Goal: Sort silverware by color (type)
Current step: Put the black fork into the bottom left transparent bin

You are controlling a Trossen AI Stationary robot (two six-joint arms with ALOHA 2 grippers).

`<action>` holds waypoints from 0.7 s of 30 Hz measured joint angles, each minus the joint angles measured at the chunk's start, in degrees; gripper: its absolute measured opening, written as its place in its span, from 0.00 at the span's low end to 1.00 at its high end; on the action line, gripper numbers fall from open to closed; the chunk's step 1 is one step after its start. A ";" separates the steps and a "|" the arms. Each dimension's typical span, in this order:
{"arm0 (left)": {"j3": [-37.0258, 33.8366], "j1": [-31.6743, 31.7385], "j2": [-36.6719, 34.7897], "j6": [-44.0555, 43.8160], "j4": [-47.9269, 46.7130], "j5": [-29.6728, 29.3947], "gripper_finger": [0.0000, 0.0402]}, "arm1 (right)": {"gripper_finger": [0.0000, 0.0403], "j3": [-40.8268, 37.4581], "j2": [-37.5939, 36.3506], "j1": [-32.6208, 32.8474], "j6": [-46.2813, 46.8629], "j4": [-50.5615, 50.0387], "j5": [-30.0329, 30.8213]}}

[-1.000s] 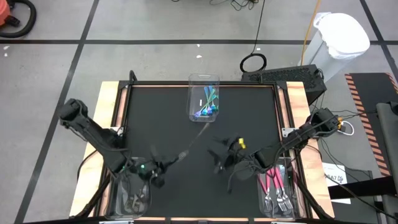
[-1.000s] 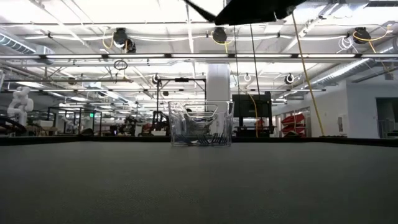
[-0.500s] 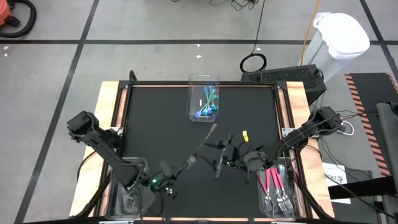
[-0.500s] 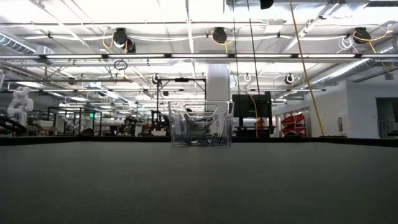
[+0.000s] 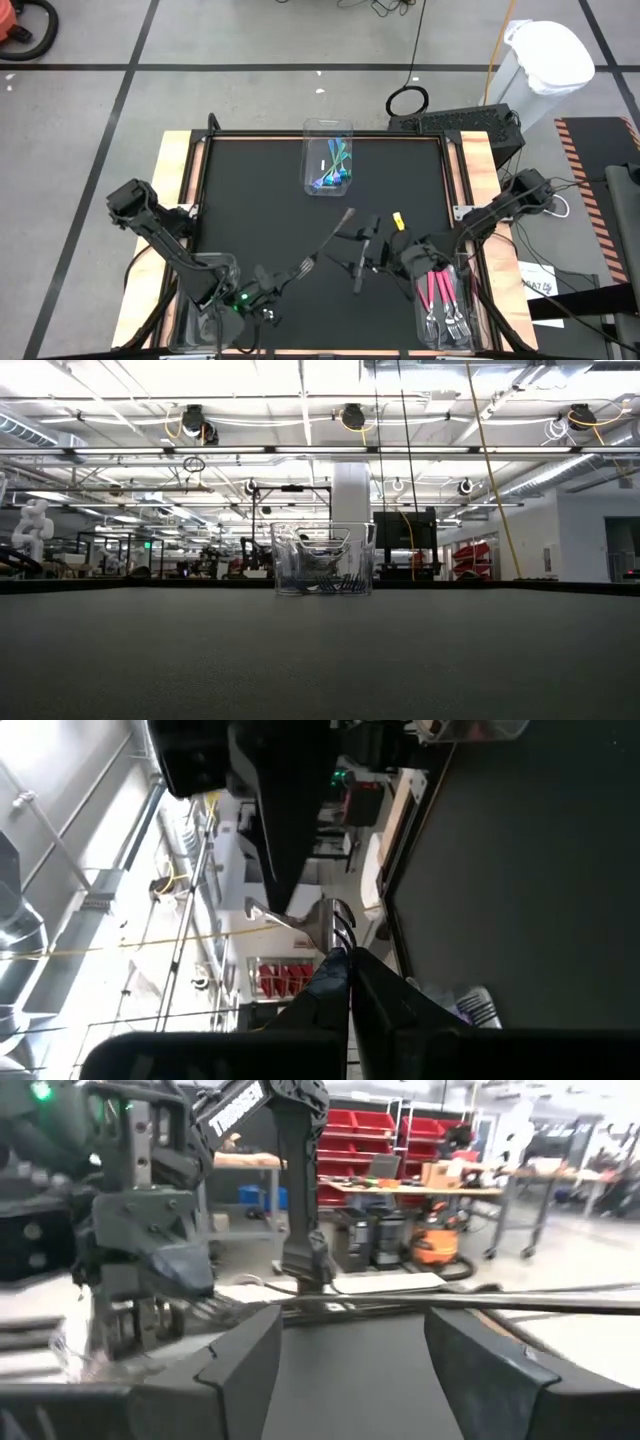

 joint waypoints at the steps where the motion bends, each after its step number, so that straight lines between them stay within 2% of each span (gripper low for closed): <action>1: 0.00 0.00 -0.13 0.03 -0.07 0.14 0.00 | 0.60 0.00 -0.64 0.81 -1.47 -1.01 1.34; 5: 0.00 0.61 -0.27 1.11 0.14 1.18 0.00 | 0.60 0.00 -2.63 4.59 -9.42 -4.29 8.69; 12: 0.00 2.94 -0.28 0.93 0.17 2.14 0.00 | 0.60 0.00 -2.77 10.54 -31.31 -5.43 22.02; 17: 0.00 3.49 -0.29 -1.17 0.17 5.26 0.00 | 0.60 0.00 -2.73 12.46 -43.49 -7.04 22.43; 21: 0.00 3.43 -0.27 -2.21 0.22 8.37 0.00 | 0.60 0.00 -2.74 12.63 -49.87 -6.92 22.41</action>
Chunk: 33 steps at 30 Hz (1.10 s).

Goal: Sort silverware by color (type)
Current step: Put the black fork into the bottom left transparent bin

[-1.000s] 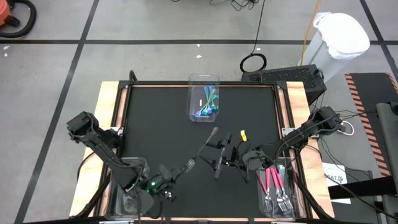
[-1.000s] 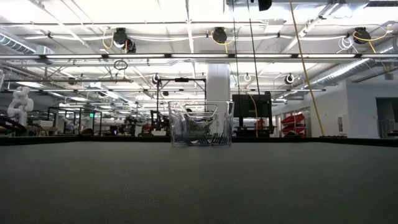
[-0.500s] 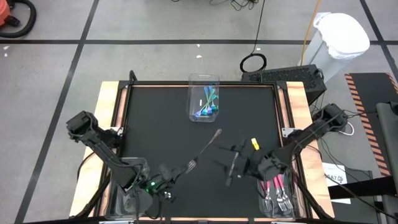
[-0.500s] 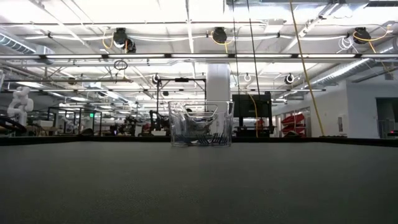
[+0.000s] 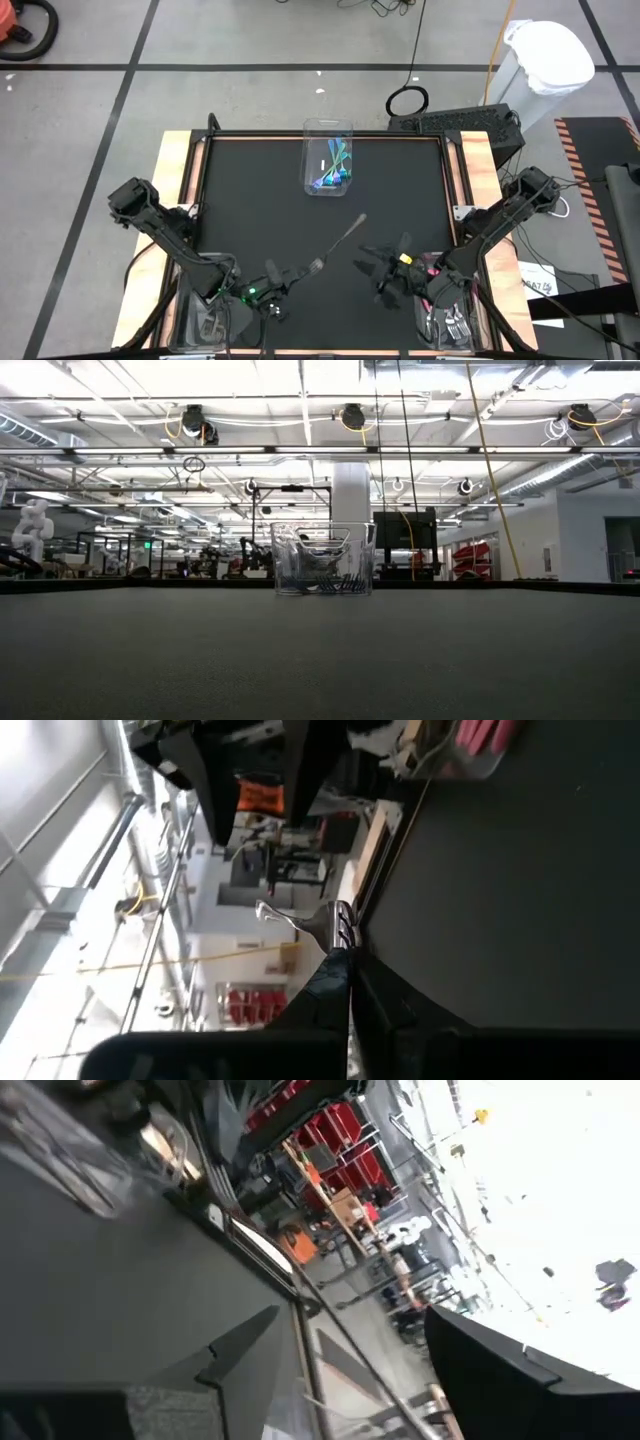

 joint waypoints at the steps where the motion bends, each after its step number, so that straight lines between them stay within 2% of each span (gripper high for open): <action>1: 0.02 0.00 -0.02 -0.32 0.00 0.53 0.00 | 0.60 0.00 0.01 -0.05 -1.29 -0.02 0.02; 4: 0.02 0.01 0.00 -2.75 -0.03 2.31 0.00 | 0.60 0.00 0.01 -0.10 -4.44 0.01 0.66; 8: 0.02 0.04 0.00 -3.05 -0.07 3.09 0.00 | 0.60 0.00 0.01 -0.11 -7.63 -0.03 5.80; 12: 0.02 0.00 0.17 -4.48 -0.20 3.09 0.00 | 0.60 0.00 0.01 -0.14 -10.08 -1.28 6.42; 21: 0.02 -0.04 0.17 -7.02 -0.27 3.09 0.00 | 0.60 0.00 0.59 -0.65 -10.19 -3.04 1.99; 29: 0.02 0.00 0.20 -7.47 -0.52 6.12 0.00 | 0.60 0.00 4.50 -4.27 -8.48 -3.03 -8.03; 33: 0.02 0.00 0.20 -7.54 -0.64 6.13 0.00 | 0.59 0.00 6.14 -5.38 -11.30 -0.87 -6.27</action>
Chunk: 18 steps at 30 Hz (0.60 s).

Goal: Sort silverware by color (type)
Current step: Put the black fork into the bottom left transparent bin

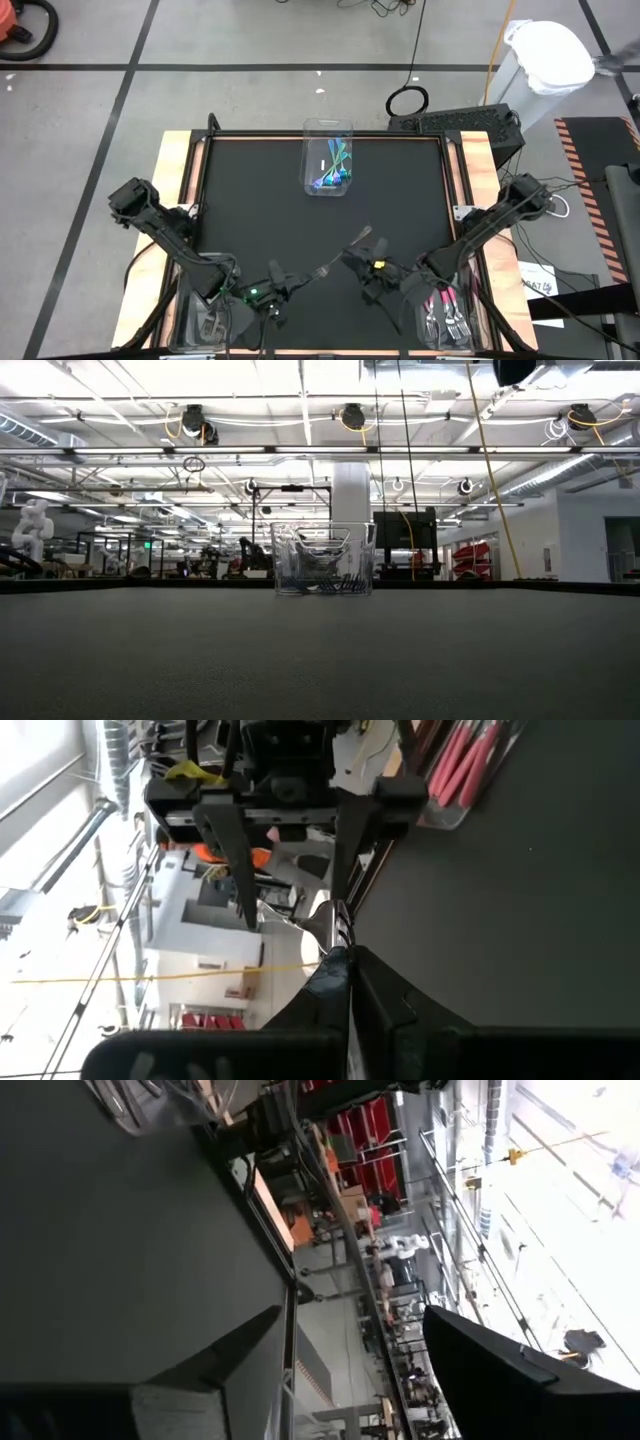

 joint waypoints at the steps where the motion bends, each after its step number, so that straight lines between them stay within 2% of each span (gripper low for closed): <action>1: 0.00 0.00 0.00 0.00 -0.04 0.00 0.00 | 0.58 0.00 0.34 -0.13 -0.53 0.63 0.01; 7: 0.00 0.35 0.02 -1.75 -1.76 0.00 0.00 | 0.47 0.00 2.06 -0.38 -3.09 3.80 -0.21; 18: 0.00 0.74 0.04 -2.95 -2.98 0.35 0.00 | 0.20 0.00 2.88 -1.18 -3.44 3.94 -0.21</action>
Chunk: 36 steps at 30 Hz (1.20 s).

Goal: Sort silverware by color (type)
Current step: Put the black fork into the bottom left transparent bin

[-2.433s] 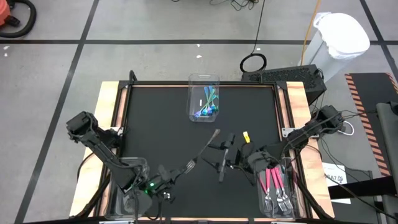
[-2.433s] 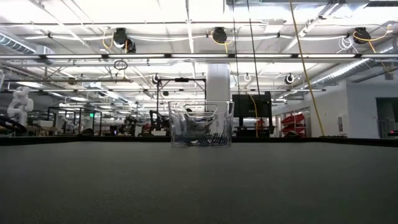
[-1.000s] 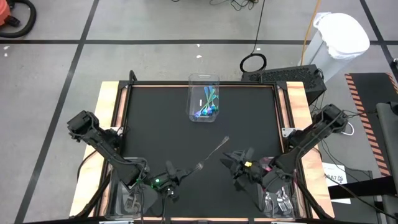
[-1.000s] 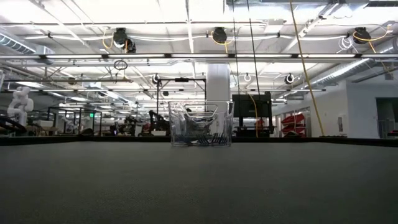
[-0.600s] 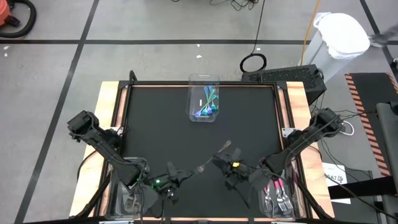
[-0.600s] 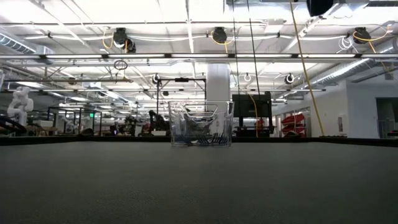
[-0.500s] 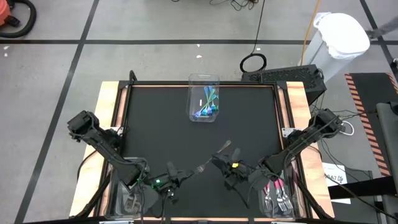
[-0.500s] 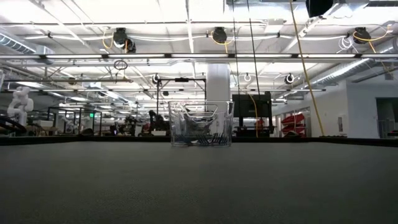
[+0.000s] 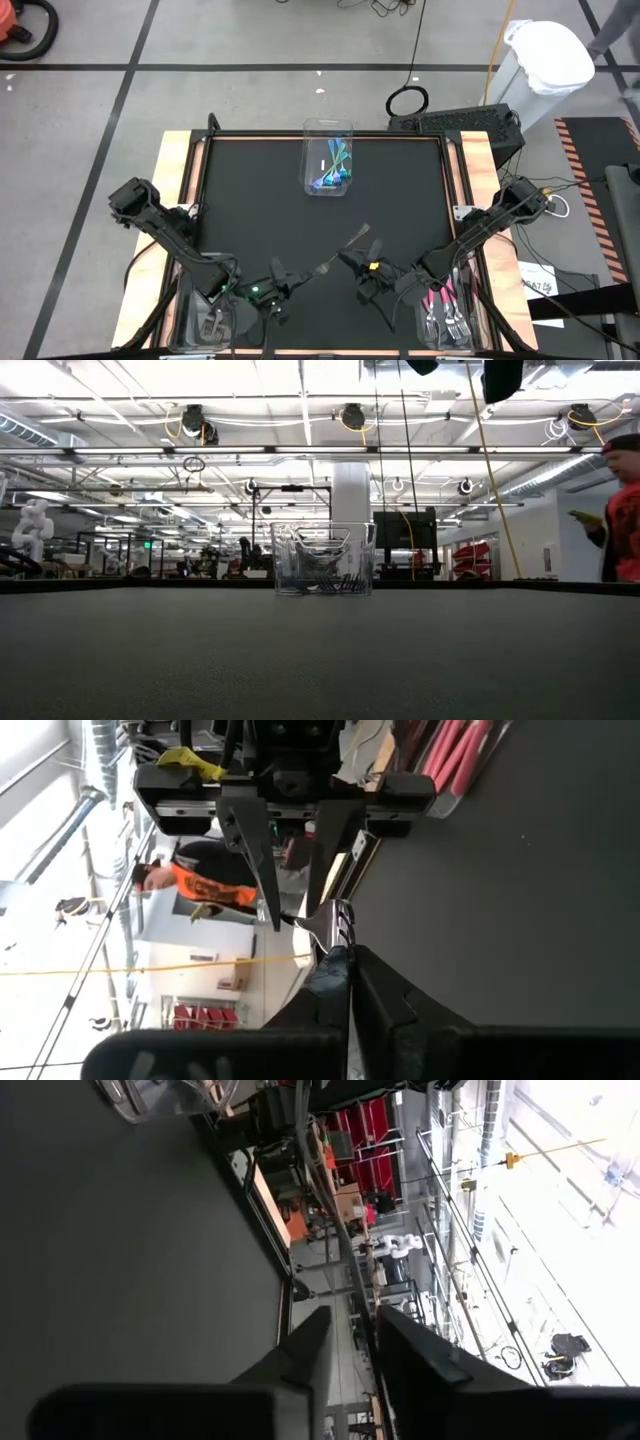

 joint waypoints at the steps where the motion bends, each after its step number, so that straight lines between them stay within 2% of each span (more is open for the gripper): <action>1: 0.00 0.00 0.00 -0.01 0.01 0.10 0.00 | 0.18 0.00 0.00 0.00 0.00 0.01 0.01; 9: 0.00 0.00 0.00 -0.20 0.06 0.83 0.00 | 0.03 0.00 0.00 0.03 0.20 -0.40 -0.07; 18: 0.00 0.02 0.00 -0.13 0.38 0.92 0.03 | 0.01 0.00 0.01 0.03 0.36 -2.75 -0.16; 22: 0.00 -0.14 0.00 -2.89 1.21 0.83 0.12 | 0.01 0.00 0.00 0.08 0.35 -2.16 -0.16; 31: 0.02 -3.14 0.00 -3.76 7.78 3.37 0.43 | 0.00 0.00 0.02 2.90 -6.64 6.94 -0.06; 36: 0.02 -6.52 -2.11 -2.84 10.59 3.54 0.50 | 0.00 0.00 0.00 5.11 -11.16 9.94 -0.06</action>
